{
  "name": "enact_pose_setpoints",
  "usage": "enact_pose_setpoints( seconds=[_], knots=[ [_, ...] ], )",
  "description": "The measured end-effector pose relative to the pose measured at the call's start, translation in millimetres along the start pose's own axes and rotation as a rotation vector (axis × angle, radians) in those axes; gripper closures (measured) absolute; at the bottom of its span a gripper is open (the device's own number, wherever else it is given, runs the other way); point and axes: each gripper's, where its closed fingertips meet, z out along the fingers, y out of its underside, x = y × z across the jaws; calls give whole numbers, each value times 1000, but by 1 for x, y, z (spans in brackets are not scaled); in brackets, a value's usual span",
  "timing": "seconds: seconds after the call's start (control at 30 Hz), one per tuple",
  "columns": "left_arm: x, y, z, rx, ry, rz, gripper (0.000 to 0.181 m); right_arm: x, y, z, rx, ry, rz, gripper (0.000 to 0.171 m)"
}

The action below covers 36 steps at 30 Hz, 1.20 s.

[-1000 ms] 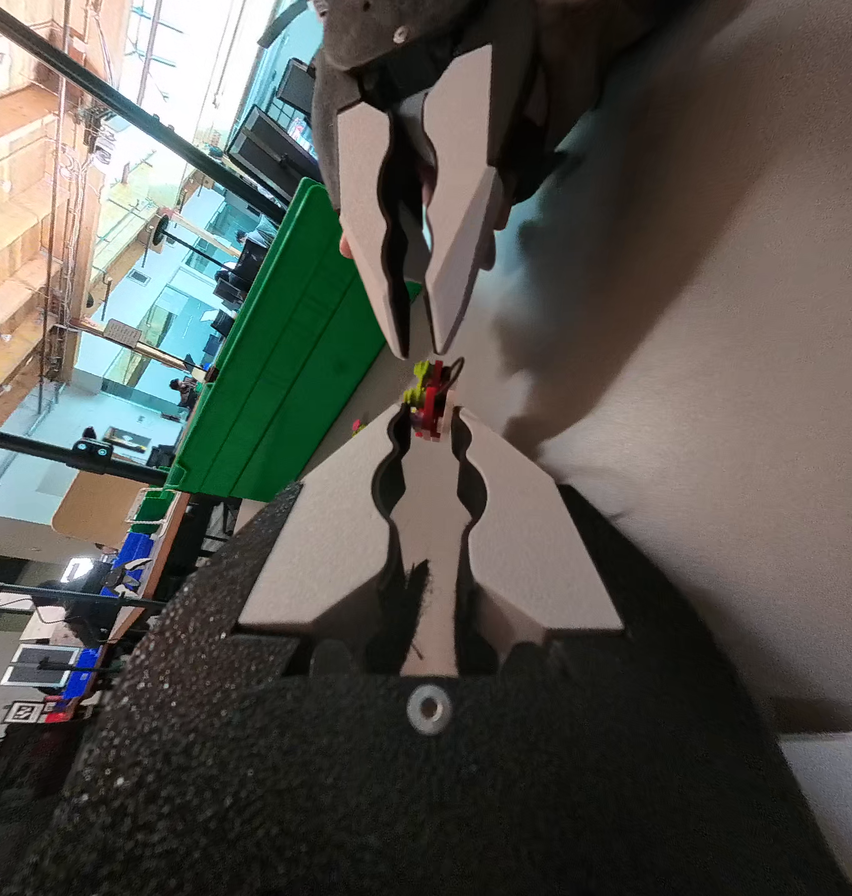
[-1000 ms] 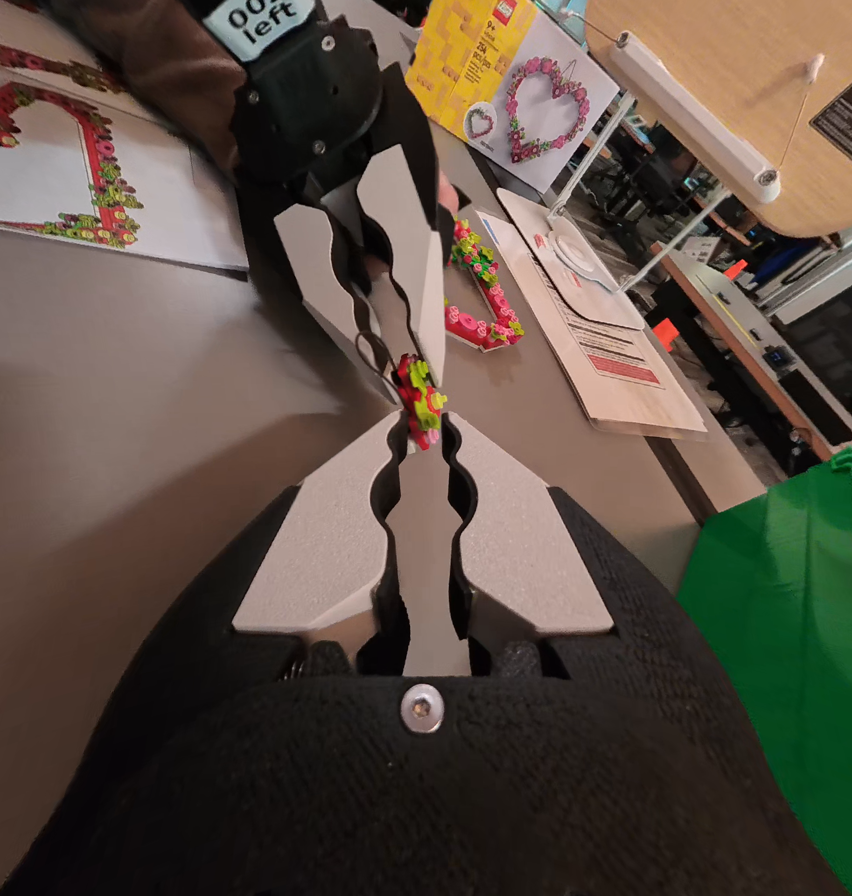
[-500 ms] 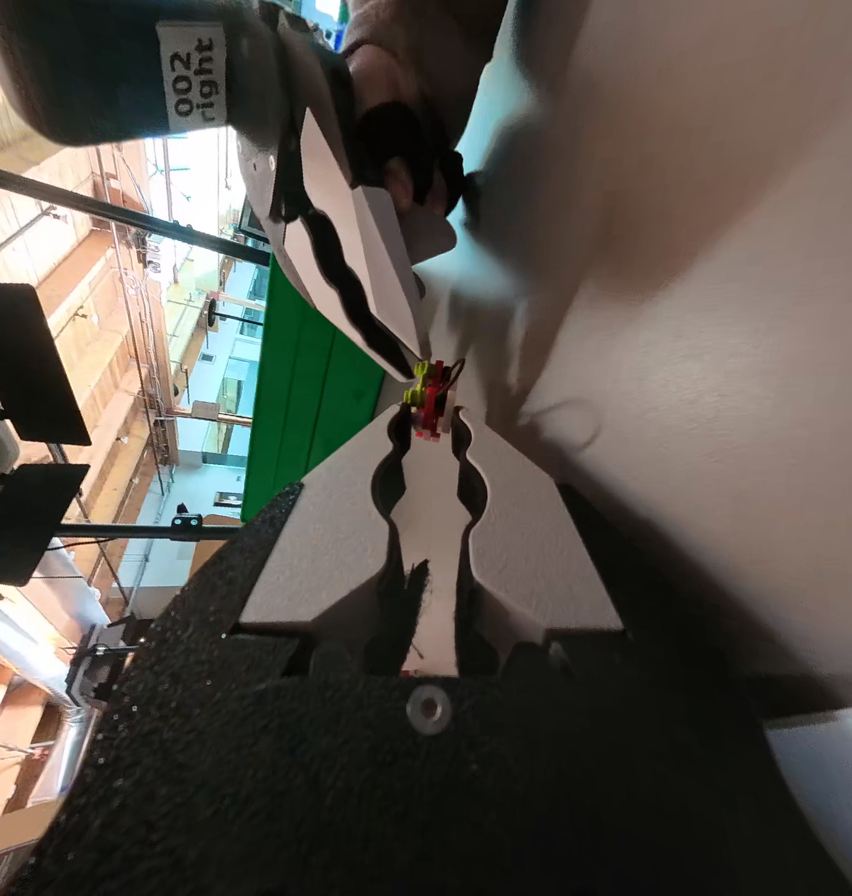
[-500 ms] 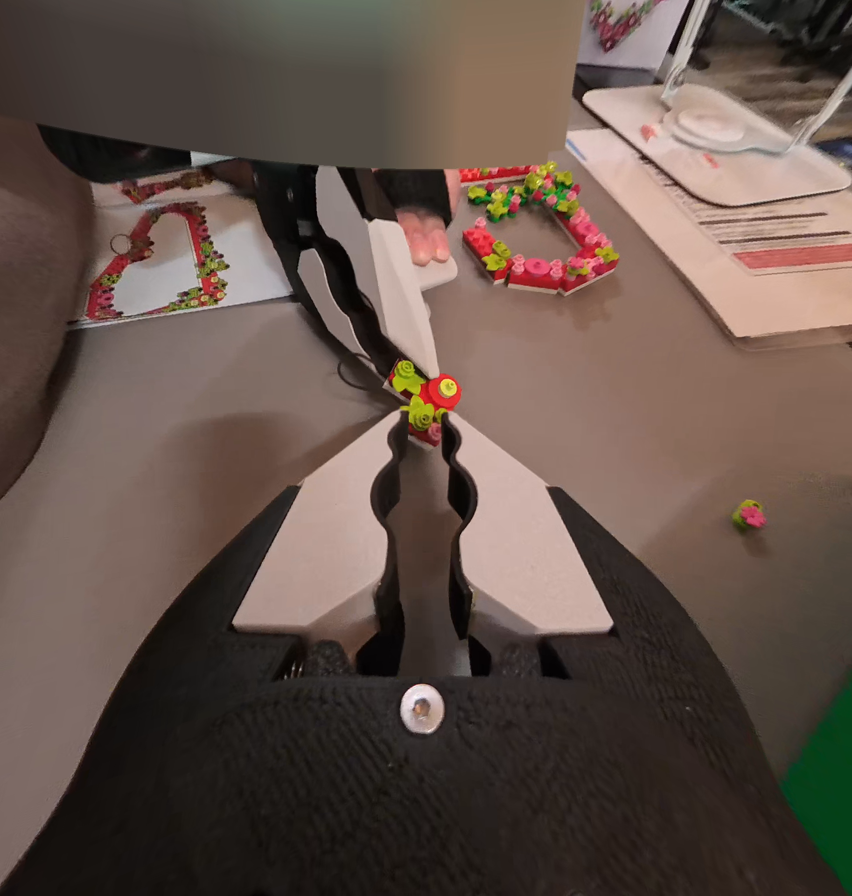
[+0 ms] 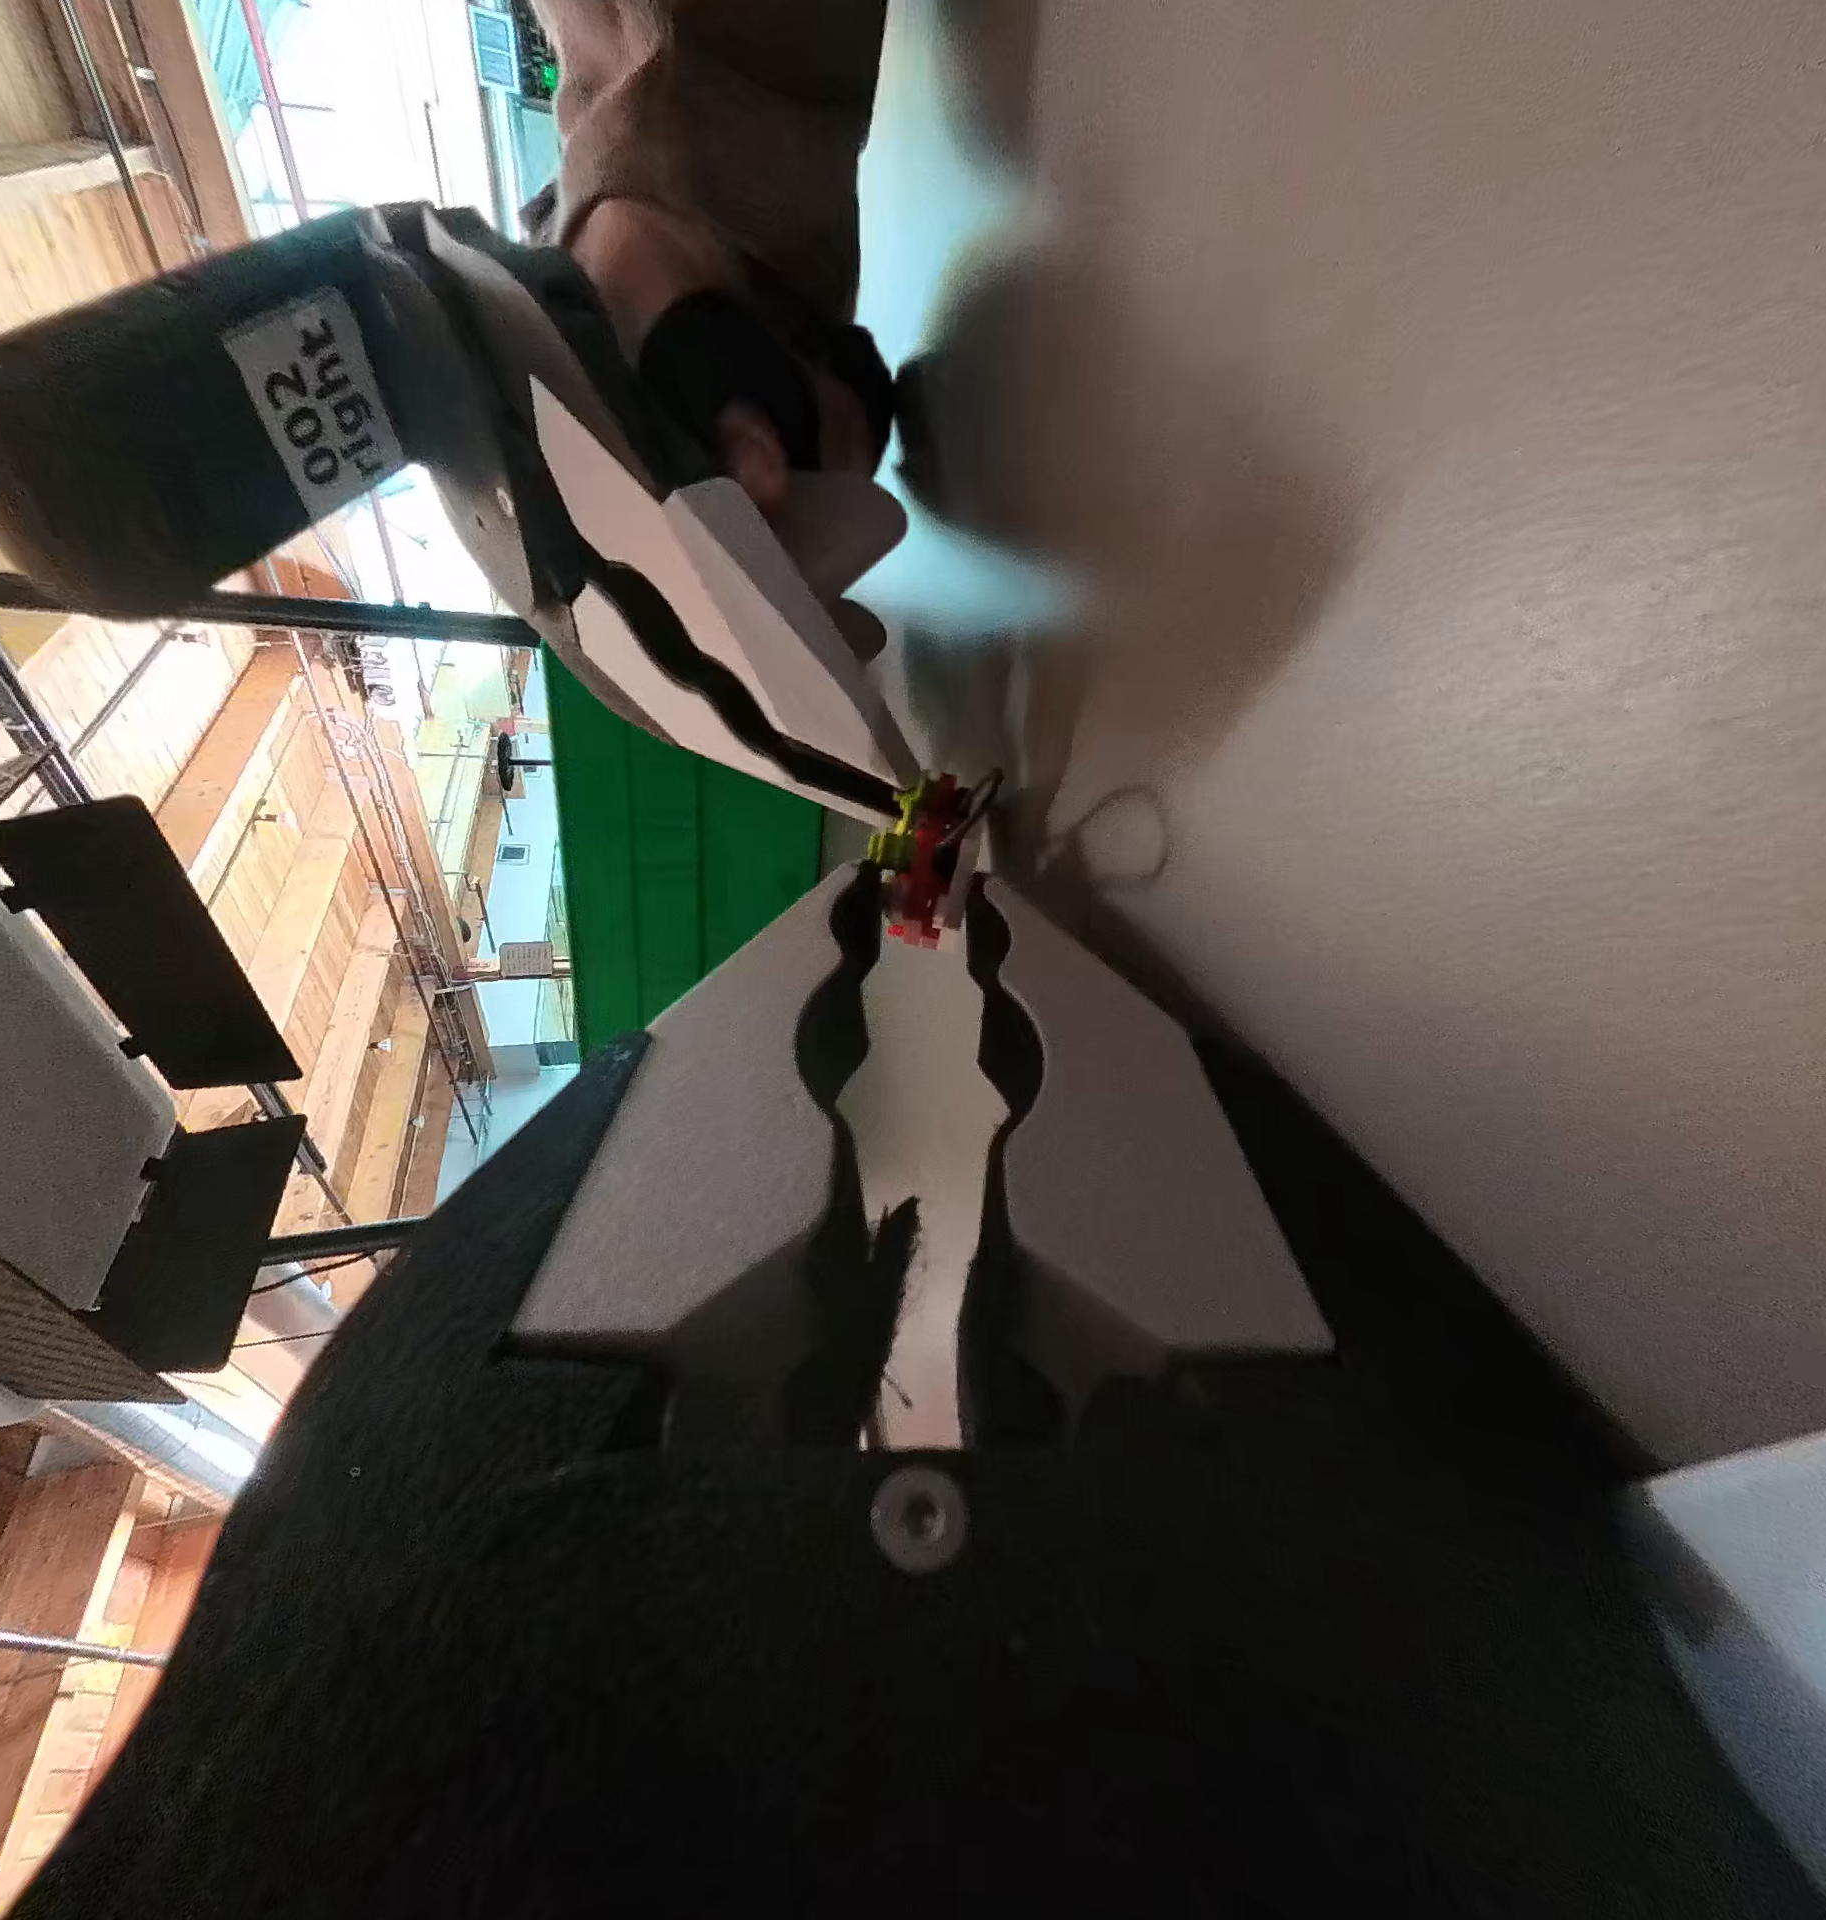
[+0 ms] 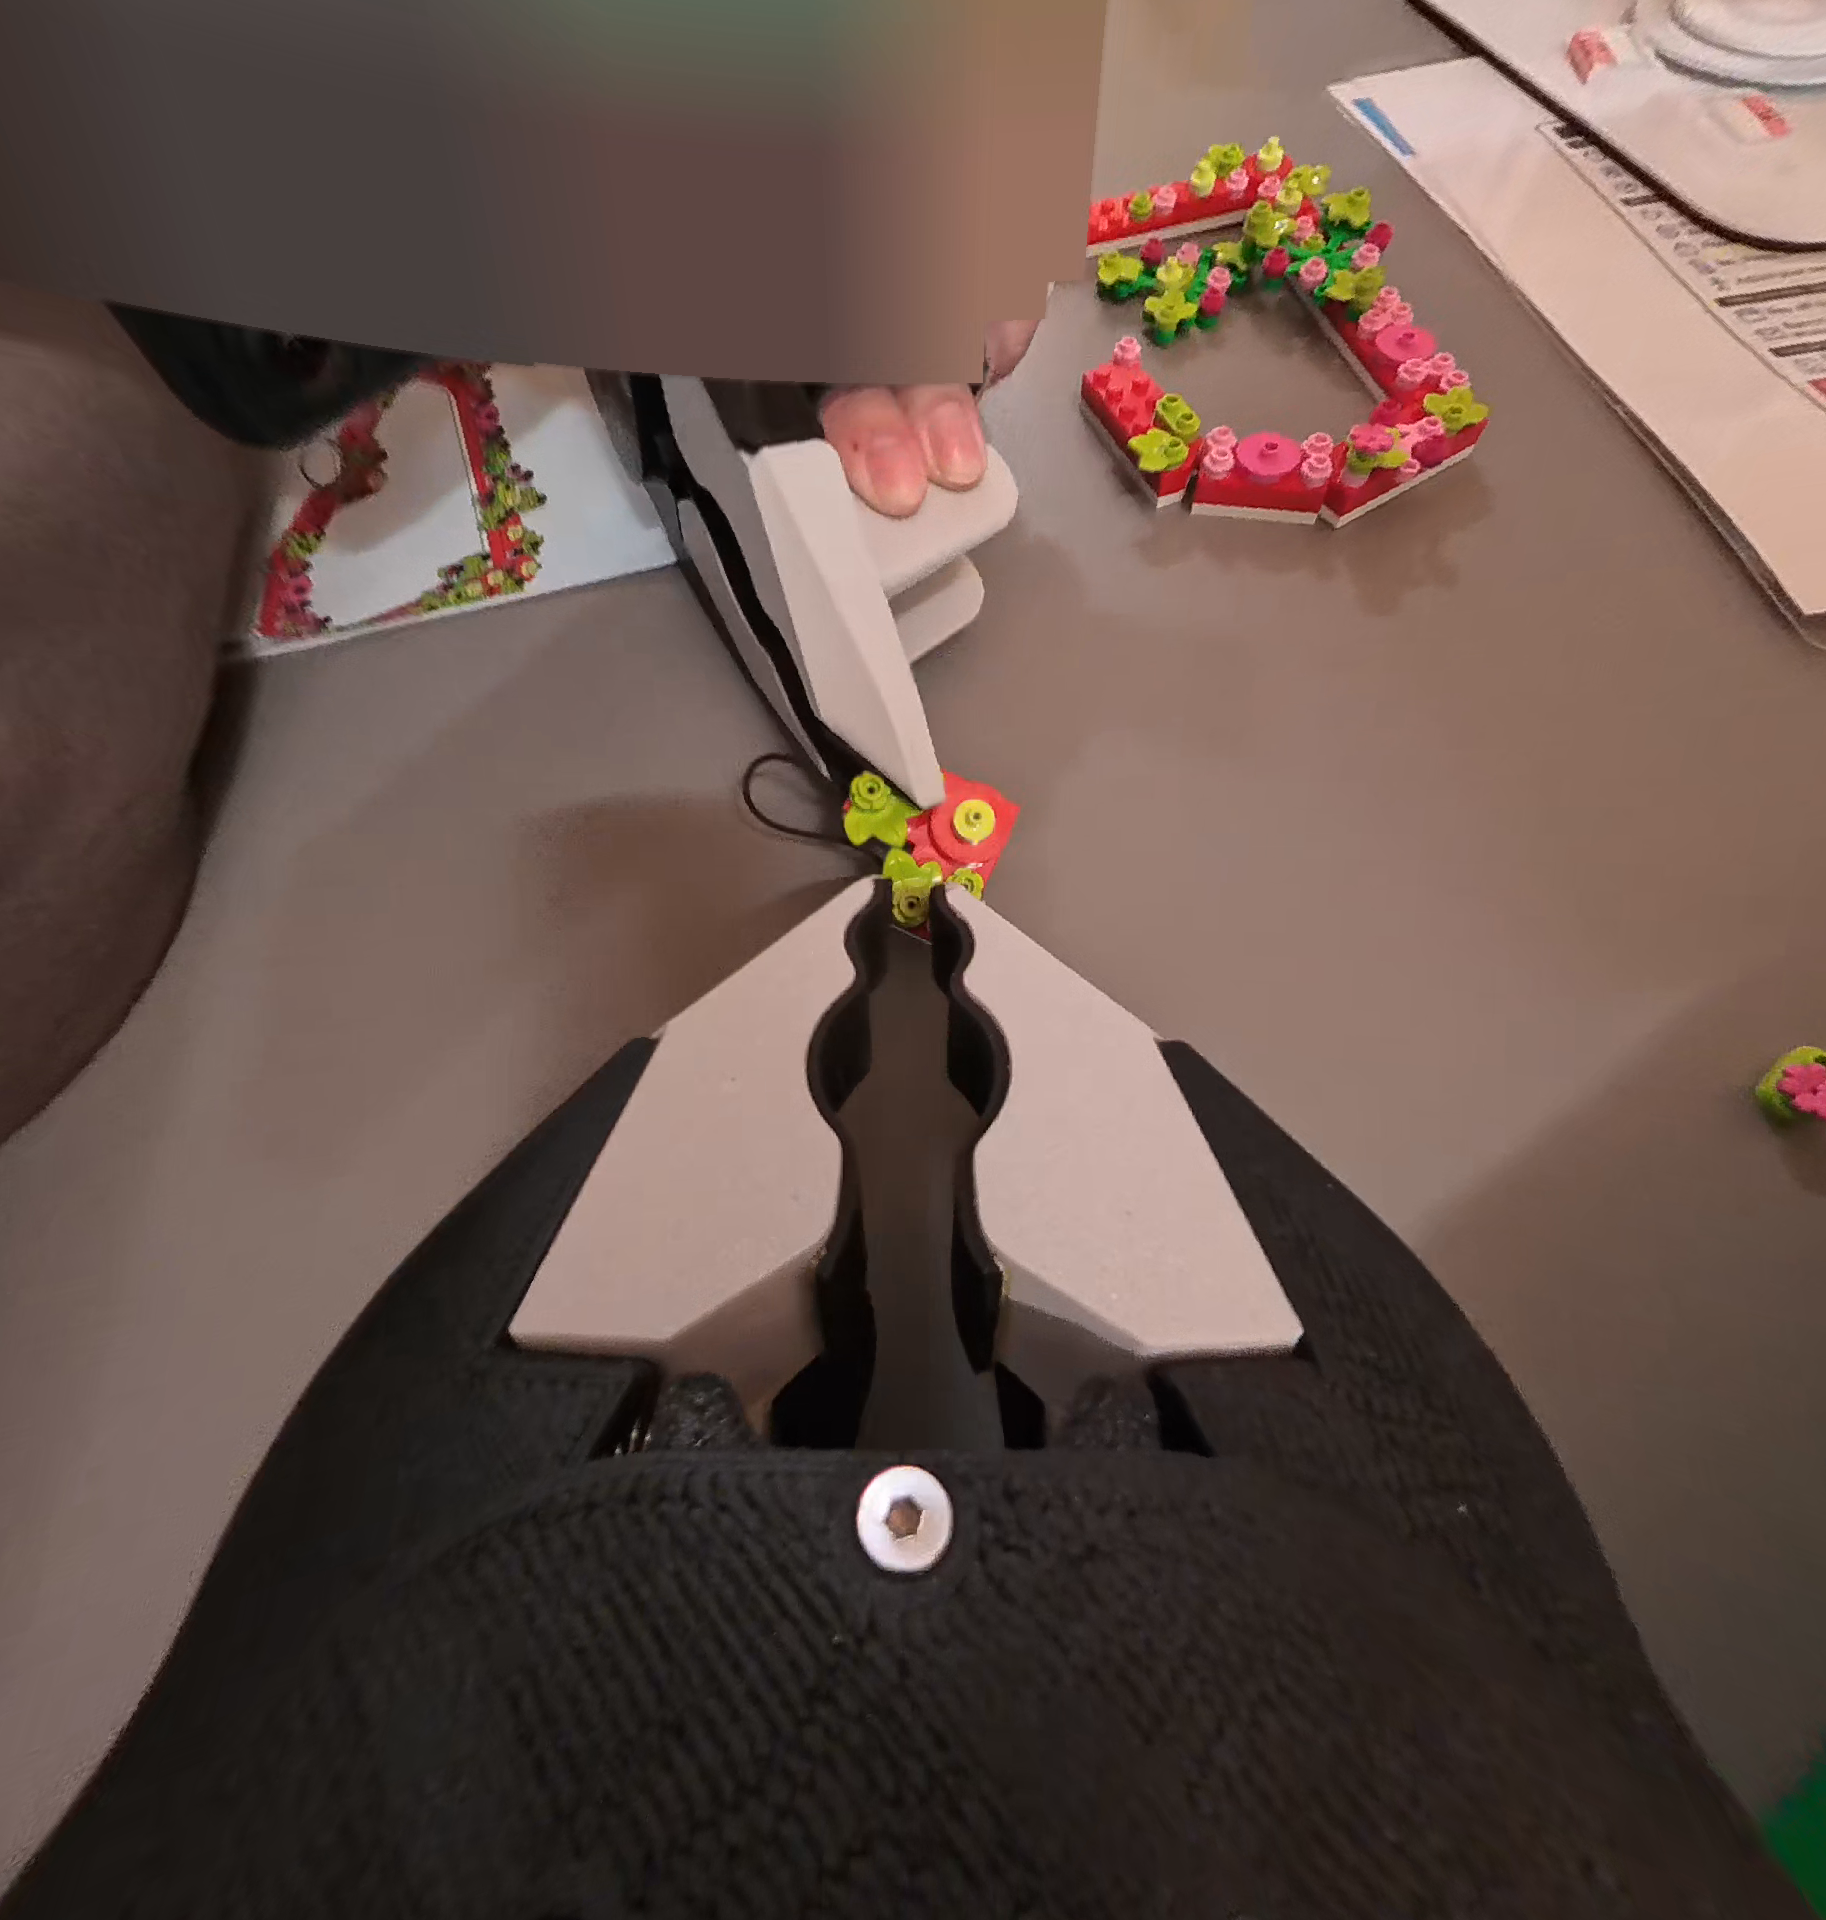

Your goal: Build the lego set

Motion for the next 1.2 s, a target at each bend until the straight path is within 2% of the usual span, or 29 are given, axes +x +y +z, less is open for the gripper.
enact_pose_setpoints(
  seconds=[0.13,0.5,0.6,0.8,0.9,1.2],
  knots=[
    [0,1,0,-5,5,-14,167,1,0,0,-8,34,-30,167],
    [3,-4,-1,11,36,-45,168,-9,-7,-5,58,-26,-64,171],
    [2,0,-2,-1,28,-40,168,-7,-16,-14,138,-18,-62,171],
    [2,-1,-1,0,13,6,168,-4,-6,-10,70,-8,-51,171],
    [2,-3,-1,8,11,22,168,-3,1,-3,6,12,-69,166],
    [2,-4,-2,10,11,52,168,-7,2,0,-11,-27,-20,165]
  ],
)
